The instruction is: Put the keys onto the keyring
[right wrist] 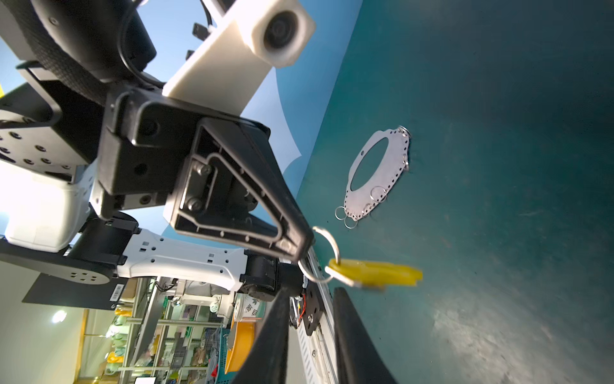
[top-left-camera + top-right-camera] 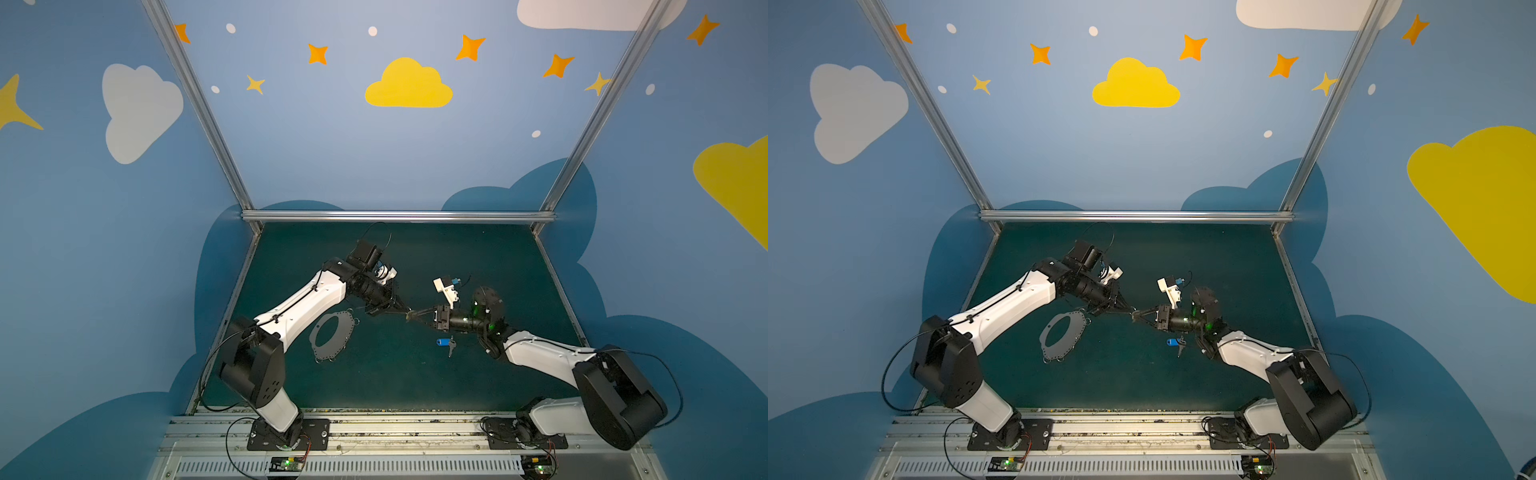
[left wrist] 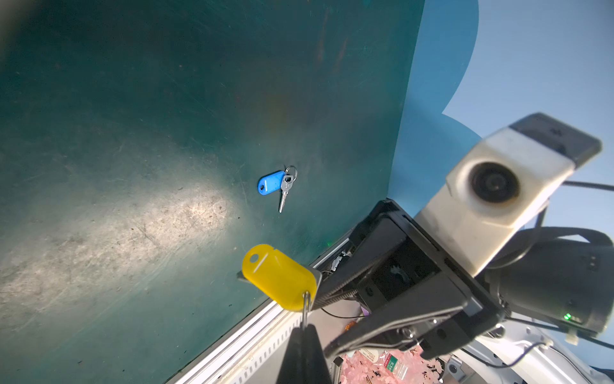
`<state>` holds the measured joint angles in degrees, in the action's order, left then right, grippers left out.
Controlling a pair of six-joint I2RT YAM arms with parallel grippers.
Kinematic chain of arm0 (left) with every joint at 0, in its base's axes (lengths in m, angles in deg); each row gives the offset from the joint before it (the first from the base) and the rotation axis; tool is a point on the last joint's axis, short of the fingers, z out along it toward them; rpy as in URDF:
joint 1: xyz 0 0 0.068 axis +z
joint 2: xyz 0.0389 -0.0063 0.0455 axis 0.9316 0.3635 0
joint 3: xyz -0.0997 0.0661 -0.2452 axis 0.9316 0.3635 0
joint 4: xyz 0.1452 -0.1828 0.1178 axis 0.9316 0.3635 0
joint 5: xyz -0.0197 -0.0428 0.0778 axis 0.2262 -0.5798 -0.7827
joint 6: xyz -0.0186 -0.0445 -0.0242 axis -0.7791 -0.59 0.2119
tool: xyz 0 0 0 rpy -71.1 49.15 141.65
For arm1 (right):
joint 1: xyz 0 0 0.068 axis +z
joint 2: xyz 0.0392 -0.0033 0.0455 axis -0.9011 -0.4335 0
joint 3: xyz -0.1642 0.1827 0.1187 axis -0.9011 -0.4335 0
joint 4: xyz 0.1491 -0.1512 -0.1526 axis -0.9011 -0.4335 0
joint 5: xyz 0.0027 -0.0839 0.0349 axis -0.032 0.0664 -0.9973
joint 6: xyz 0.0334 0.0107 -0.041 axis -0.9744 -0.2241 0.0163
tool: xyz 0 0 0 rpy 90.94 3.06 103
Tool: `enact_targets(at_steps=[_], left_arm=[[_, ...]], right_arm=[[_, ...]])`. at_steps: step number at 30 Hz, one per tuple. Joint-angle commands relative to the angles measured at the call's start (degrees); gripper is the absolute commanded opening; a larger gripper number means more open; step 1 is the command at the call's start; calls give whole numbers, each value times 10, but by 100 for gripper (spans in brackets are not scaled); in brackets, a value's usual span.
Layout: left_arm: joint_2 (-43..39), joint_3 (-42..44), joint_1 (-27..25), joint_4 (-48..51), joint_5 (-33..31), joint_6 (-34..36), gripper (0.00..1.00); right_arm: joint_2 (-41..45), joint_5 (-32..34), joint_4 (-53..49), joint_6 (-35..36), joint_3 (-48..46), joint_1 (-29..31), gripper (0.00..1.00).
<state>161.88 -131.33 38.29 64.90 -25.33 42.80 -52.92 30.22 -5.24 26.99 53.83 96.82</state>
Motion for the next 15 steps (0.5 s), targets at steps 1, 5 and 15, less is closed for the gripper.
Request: enact_targets(at_steps=[1, 5, 15], left_arm=[[-6, -13, 0, -1, 15, 5, 4], [-11, -11, -1, -2, 21, 7, 4], [-26, 6, -1, -24, 40, 3, 4]], right_arm=[[-14, -9, 76, -32, 5, -1, 24], [-21, -2, 80, -34, 13, -3, 27], [-44, -16, 109, -48, 23, -3, 25]])
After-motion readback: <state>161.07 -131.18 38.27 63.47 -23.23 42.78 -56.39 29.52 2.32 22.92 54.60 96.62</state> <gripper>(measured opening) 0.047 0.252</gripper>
